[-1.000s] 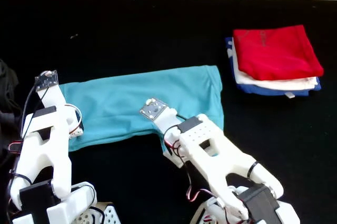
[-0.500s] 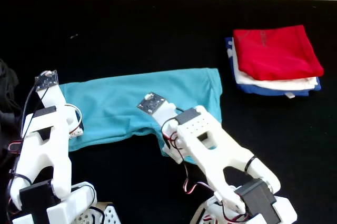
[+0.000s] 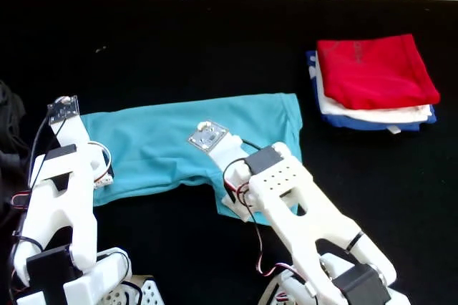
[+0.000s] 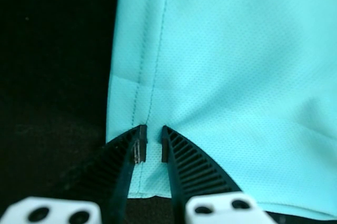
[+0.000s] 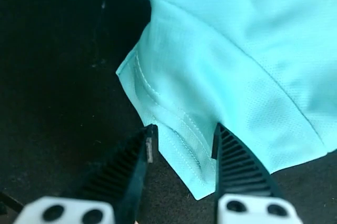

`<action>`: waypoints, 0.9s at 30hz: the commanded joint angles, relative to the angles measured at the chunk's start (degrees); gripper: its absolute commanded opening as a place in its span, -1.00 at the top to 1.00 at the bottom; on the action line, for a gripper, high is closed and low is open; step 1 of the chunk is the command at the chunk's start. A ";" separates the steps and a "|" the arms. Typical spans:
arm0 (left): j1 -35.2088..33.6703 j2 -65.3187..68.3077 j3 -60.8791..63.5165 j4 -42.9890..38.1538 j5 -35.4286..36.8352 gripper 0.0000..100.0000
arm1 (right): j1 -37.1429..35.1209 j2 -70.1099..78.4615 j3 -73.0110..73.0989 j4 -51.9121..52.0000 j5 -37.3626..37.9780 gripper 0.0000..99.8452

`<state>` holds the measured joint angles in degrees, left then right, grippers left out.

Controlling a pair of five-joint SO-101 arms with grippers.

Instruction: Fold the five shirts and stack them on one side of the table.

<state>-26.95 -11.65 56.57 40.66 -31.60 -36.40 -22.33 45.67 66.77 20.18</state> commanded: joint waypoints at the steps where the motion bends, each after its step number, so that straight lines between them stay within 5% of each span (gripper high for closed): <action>1: -1.45 0.22 1.10 -0.44 0.62 0.85 | -0.57 0.57 1.10 -3.47 0.35 0.65; 16: -1.45 0.31 1.10 -0.44 0.62 0.85 | -0.48 12.79 2.51 -10.68 0.35 0.66; 21: -1.45 0.31 1.10 -0.44 0.62 0.85 | 2.77 12.79 2.15 -12.62 0.26 0.97; 27: -1.45 0.31 1.10 -0.44 0.62 0.85 | 7.52 4.79 1.27 -9.80 0.35 0.96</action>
<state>-26.95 -11.65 56.57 40.66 -31.60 -31.03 -13.01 48.13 55.60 20.18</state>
